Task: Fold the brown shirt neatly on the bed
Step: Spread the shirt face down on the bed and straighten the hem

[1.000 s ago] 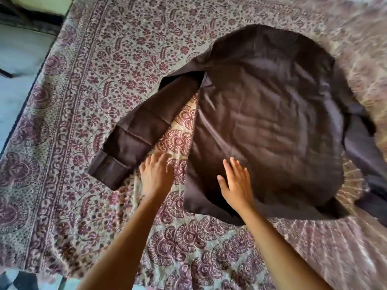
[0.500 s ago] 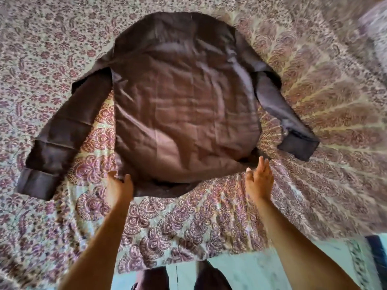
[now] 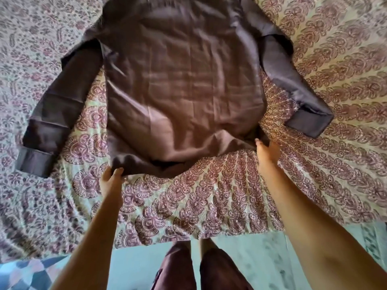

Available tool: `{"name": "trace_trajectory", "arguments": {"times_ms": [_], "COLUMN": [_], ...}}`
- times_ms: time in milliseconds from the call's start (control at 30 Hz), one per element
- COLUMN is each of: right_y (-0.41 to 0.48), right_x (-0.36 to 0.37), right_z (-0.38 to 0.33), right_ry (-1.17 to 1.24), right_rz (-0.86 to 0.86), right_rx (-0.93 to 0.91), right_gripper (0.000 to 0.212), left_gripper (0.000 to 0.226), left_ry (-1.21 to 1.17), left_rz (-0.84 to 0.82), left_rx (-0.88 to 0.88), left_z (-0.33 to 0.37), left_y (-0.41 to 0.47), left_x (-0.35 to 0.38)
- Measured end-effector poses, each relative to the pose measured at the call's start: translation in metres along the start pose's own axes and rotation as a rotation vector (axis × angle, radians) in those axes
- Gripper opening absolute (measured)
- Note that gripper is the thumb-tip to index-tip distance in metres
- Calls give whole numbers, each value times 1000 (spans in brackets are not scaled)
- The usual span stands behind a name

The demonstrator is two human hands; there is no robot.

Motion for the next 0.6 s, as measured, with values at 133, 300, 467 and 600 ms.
{"name": "trace_trajectory", "arguments": {"times_ms": [133, 300, 467, 600], "right_y": [-5, -26, -49, -49], "right_x": [-15, -19, -17, -26], "right_z": [13, 34, 50, 51], "right_ry": [488, 653, 571, 643], "right_rz": [-2, 18, -295, -158], "right_rx": [350, 534, 550, 545], "right_gripper": [36, 43, 43, 23], "left_gripper": [12, 24, 14, 28], "left_ry": [-264, -350, -227, -353], "left_rz": [205, 265, -132, -20], "left_rx": [-158, -296, -295, -292], "left_z": [4, -4, -7, -6], "left_y": [5, 20, 9, 8], "left_x": [-8, -19, -28, -35]}}
Point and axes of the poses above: each hand's wrist, its own y-axis towards the middle knuckle, its own x-axis out of the palm, z = x × y, the point moved 1 cm from there along y, towards the middle knuckle, and after that the axes turned 10 degrees about z, right-handed, at the moved point
